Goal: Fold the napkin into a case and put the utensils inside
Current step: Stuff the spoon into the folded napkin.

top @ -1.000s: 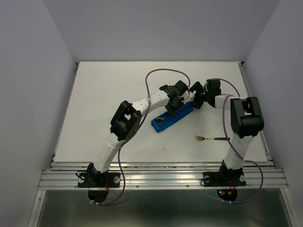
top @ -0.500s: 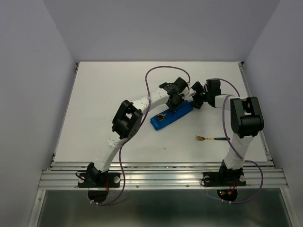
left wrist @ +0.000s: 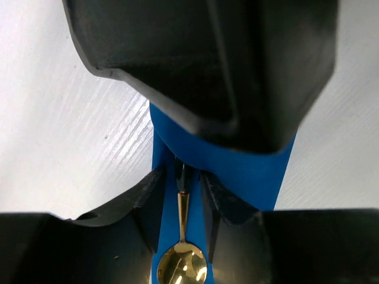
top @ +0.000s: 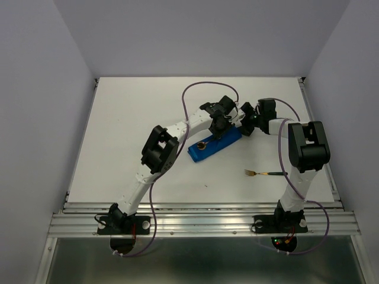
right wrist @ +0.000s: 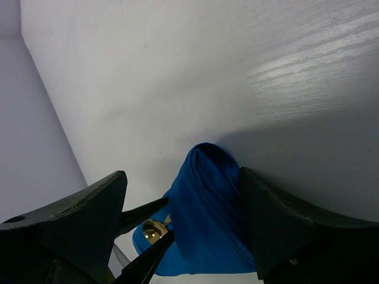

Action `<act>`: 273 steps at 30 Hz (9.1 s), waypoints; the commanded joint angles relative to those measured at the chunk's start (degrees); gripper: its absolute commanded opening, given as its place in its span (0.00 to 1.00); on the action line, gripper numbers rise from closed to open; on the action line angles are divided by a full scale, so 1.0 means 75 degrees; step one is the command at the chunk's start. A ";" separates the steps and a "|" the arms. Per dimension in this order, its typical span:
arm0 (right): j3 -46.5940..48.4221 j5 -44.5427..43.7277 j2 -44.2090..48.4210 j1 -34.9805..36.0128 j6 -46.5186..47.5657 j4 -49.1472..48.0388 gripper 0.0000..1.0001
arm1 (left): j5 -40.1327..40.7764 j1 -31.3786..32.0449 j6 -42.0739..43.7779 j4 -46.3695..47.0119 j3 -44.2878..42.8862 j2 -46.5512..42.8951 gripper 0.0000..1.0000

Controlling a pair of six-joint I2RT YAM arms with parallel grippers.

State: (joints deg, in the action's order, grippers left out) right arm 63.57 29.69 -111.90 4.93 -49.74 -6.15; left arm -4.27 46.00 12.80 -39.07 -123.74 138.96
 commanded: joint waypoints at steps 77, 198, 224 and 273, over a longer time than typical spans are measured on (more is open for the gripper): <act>-0.0097 -0.0127 -0.0010 0.0046 0.0139 0.0129 0.82 | 0.0823 -0.0579 -0.6183 0.2022 0.5694 -0.3901 0.39; -0.0296 0.0072 0.0119 0.0046 0.0385 0.0176 0.82 | 0.1615 -0.0321 -0.4683 0.1305 0.4251 -0.3257 0.00; -0.0215 0.0084 -0.0022 0.0046 0.0385 0.0188 0.82 | 0.2024 -0.0403 -0.4437 0.1119 0.4275 -0.3116 0.00; -0.0167 0.0154 -0.0034 0.0046 0.0385 0.0176 0.82 | 0.2070 -0.0156 -0.4308 0.1201 0.4569 -0.2707 0.00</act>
State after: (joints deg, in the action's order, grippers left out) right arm 62.85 31.35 -111.70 4.95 -48.21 -6.50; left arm 9.23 44.88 -19.77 -28.91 -87.39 118.19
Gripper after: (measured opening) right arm 0.815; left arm 0.026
